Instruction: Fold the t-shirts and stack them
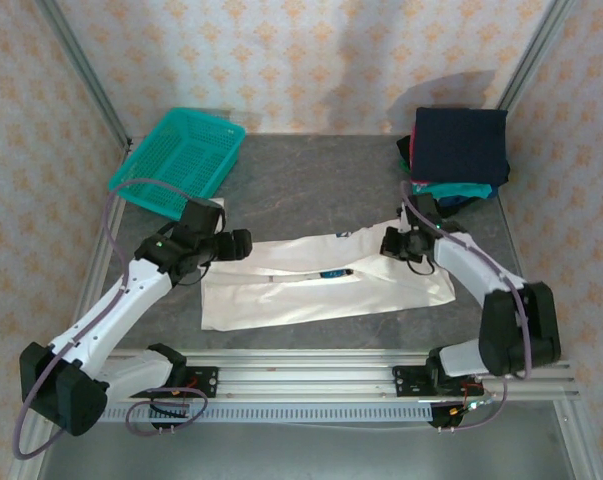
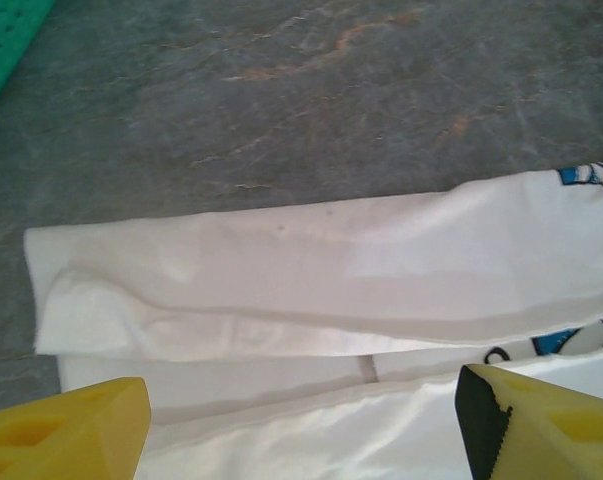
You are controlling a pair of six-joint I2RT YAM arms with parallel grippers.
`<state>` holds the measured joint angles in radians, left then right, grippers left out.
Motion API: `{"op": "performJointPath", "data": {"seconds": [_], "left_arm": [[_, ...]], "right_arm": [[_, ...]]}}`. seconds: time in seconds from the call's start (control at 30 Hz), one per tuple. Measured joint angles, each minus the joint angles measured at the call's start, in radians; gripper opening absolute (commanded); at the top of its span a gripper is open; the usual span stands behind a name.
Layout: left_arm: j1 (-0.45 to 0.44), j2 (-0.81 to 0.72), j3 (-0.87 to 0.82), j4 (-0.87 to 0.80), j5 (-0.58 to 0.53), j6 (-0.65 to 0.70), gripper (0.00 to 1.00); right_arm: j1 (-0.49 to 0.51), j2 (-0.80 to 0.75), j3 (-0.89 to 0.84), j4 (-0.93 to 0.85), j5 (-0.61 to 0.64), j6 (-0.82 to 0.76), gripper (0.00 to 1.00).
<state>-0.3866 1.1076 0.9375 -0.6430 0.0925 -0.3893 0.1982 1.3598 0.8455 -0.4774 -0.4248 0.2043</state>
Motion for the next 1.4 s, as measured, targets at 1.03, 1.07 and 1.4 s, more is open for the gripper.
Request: {"op": "performJointPath", "data": {"seconds": [1.03,1.07,1.4], "left_arm": [[0.159,0.439,0.081,-0.094,-0.161,-0.287,0.61],[0.16,0.459,0.092,-0.094,-0.161,-0.295,0.59],[0.16,0.54,0.12,-0.094,-0.149,-0.324,0.5]], "right_arm": [[0.1,-0.204,-0.095,-0.023,-0.037,0.23,0.71],[0.1,-0.183,-0.087,-0.018,-0.04,0.225,0.71],[0.1,0.014,0.033,0.016,-0.058,0.172,0.71]]}}
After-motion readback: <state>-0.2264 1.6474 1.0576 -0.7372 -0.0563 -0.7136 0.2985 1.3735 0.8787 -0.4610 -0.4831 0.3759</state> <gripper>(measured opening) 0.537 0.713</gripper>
